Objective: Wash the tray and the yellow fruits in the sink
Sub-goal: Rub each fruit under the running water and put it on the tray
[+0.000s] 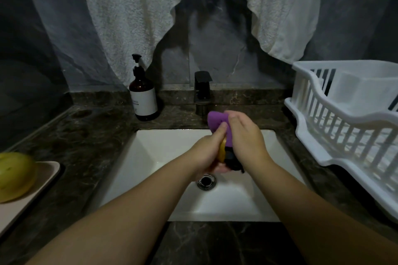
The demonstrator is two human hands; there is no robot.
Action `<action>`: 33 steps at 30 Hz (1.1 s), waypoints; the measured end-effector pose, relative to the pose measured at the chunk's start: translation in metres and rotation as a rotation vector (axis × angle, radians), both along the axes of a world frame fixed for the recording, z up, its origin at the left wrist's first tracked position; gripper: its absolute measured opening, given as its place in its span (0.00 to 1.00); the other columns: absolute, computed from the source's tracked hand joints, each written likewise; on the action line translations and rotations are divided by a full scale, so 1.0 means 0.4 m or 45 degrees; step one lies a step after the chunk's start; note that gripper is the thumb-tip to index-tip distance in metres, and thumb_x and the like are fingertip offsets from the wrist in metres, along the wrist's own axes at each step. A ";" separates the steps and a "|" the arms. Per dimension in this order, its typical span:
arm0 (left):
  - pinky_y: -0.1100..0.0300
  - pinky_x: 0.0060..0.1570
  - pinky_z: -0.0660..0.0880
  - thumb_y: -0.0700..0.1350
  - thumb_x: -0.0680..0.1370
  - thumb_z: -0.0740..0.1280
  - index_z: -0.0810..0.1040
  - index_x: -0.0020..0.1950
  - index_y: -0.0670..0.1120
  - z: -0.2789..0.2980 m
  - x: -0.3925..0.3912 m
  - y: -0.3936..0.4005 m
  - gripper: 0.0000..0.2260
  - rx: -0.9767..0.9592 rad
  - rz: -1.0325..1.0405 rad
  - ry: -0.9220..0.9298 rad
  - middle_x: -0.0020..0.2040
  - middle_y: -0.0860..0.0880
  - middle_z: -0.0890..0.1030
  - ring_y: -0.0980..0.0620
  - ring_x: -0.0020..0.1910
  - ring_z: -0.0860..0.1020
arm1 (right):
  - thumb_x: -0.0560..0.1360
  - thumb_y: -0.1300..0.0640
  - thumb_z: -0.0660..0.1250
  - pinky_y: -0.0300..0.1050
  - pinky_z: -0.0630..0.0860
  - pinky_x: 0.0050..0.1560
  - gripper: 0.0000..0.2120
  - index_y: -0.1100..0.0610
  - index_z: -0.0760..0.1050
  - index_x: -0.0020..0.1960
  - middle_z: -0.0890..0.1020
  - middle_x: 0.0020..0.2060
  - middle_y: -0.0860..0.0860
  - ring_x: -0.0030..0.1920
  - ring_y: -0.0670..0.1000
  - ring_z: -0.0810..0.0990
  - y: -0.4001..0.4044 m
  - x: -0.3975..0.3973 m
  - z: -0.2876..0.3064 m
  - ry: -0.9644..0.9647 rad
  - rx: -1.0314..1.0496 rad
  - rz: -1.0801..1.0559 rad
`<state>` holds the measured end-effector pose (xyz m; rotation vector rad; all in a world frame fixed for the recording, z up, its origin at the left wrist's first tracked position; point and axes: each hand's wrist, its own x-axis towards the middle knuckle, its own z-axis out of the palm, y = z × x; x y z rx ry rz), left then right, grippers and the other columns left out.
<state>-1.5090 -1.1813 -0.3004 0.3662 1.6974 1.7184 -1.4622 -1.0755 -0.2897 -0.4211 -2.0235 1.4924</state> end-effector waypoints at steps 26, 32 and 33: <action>0.42 0.59 0.82 0.71 0.78 0.63 0.75 0.71 0.49 0.024 -0.017 -0.002 0.32 0.427 0.581 -0.048 0.60 0.42 0.85 0.43 0.55 0.86 | 0.84 0.44 0.59 0.37 0.74 0.45 0.17 0.42 0.72 0.71 0.79 0.57 0.42 0.53 0.41 0.78 -0.021 0.013 0.008 0.030 0.110 0.083; 0.44 0.56 0.83 0.69 0.80 0.61 0.78 0.69 0.49 0.017 -0.007 -0.008 0.29 0.372 0.520 -0.046 0.55 0.43 0.87 0.44 0.52 0.87 | 0.80 0.48 0.68 0.24 0.67 0.52 0.19 0.45 0.75 0.71 0.73 0.62 0.35 0.59 0.32 0.72 -0.037 0.023 0.004 0.180 0.440 0.049; 0.43 0.57 0.83 0.69 0.80 0.62 0.77 0.70 0.49 0.018 -0.004 -0.004 0.30 0.387 0.510 -0.063 0.56 0.43 0.87 0.44 0.53 0.87 | 0.81 0.47 0.67 0.25 0.68 0.53 0.20 0.44 0.75 0.72 0.74 0.63 0.35 0.59 0.34 0.73 -0.036 0.020 0.009 0.171 0.380 0.059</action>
